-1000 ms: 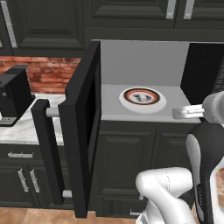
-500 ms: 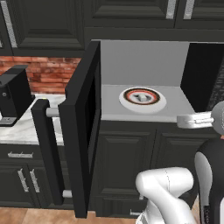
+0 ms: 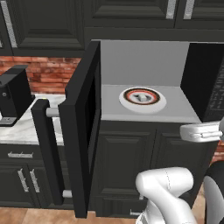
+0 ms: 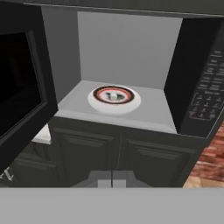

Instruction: Pick the marshmallow from the counter and place it in the microwave. Then turn on the microwave.

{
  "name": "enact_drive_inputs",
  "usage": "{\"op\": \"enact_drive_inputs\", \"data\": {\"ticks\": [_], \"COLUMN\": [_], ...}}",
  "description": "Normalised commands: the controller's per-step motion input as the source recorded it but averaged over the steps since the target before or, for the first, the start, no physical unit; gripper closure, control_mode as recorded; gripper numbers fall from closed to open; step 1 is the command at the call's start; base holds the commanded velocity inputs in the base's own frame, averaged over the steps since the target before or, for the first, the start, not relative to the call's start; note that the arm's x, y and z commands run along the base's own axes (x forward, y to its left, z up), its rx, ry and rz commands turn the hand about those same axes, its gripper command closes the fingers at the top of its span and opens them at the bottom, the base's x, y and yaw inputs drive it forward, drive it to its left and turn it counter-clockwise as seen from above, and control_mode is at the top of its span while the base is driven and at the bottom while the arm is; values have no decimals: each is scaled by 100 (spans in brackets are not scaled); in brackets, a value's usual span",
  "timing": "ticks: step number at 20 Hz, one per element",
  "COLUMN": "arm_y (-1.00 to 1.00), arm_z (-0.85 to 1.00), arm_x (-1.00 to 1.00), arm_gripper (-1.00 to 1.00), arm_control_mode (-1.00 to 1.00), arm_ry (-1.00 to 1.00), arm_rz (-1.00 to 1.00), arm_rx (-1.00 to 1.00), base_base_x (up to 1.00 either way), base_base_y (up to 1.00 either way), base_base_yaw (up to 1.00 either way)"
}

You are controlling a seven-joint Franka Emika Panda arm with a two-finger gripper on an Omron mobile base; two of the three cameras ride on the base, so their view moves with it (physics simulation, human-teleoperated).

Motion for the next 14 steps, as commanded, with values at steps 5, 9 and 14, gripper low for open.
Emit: {"op": "enact_drive_inputs", "data": {"ticks": [5,9,14], "arm_y": [17,13,13], "arm_z": [7,12,10], "arm_x": [-39,-39,-38], "arm_gripper": [100,100,100], "arm_control_mode": [-100,-100,-100], "arm_ry": [-2,-3,-3], "arm_rz": [0,0,0], "arm_rx": [0,0,0], "base_base_x": [0,0,0], "base_base_y": [0,0,0], "base_base_yaw": [0,0,0]}}
